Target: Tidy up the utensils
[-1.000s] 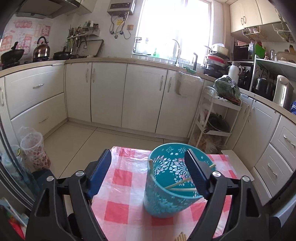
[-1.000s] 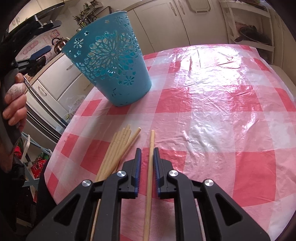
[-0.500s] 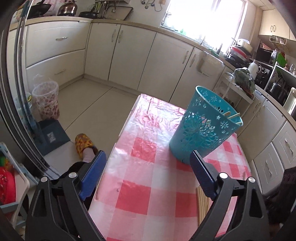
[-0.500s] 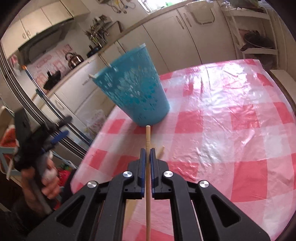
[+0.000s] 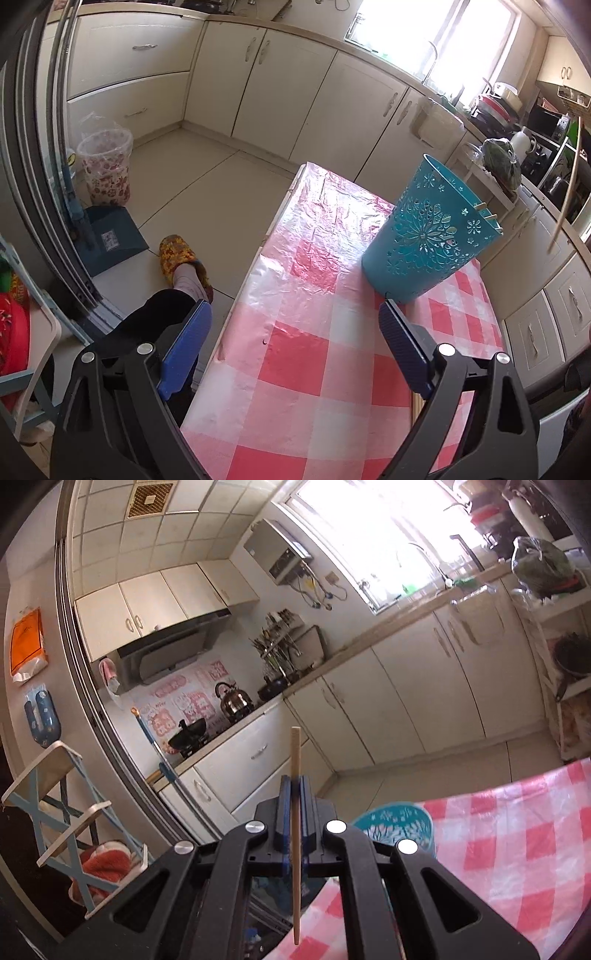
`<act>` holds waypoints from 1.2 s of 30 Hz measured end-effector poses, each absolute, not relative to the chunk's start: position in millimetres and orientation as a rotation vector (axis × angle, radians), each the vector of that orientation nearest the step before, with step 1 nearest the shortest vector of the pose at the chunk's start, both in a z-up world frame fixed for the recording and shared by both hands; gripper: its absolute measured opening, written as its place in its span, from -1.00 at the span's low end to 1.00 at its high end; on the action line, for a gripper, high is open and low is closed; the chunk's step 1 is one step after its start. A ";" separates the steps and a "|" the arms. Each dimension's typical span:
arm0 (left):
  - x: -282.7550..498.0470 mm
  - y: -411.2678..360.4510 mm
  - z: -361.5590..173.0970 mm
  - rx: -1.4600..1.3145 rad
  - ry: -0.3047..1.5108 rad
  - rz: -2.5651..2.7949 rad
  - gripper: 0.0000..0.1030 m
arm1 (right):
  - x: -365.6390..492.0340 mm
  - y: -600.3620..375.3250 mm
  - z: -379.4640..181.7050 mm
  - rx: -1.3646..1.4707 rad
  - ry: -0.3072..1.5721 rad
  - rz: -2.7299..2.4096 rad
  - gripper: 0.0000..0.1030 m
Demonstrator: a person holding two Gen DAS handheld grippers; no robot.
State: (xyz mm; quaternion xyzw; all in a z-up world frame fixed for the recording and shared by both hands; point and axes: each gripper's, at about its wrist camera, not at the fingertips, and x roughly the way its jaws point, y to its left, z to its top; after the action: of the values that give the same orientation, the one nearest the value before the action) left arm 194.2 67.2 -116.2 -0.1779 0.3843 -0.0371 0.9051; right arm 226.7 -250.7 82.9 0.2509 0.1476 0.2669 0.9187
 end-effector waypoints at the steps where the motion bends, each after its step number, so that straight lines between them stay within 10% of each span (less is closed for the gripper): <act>1: 193.7 68.0 -116.1 -0.373 0.794 -0.077 0.70 | 231.8 -250.7 85.4 0.508 0.285 0.527 -0.90; 13: 182.3 57.8 -110.1 -0.336 0.792 -0.097 0.74 | 290.3 -210.9 1.5 0.276 0.345 0.198 -0.89; 16: 180.6 57.7 -110.5 -0.337 0.801 -0.098 0.74 | 283.0 -208.1 -16.2 0.257 0.410 0.217 -0.51; 23: 171.4 50.4 -106.2 -0.319 0.799 -0.109 0.74 | 222.7 -227.8 -7.9 0.273 0.404 0.212 -0.32; 36: 152.3 22.4 -97.7 -0.206 0.799 -0.134 0.77 | 170.9 -226.5 -130.9 0.293 0.911 0.112 -0.31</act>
State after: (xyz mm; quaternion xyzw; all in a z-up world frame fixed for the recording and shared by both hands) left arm 152.3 22.4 -97.7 -0.1001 0.3878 -0.0649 0.9140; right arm 170.9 -226.5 -130.9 0.1408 0.4379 0.0540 0.8863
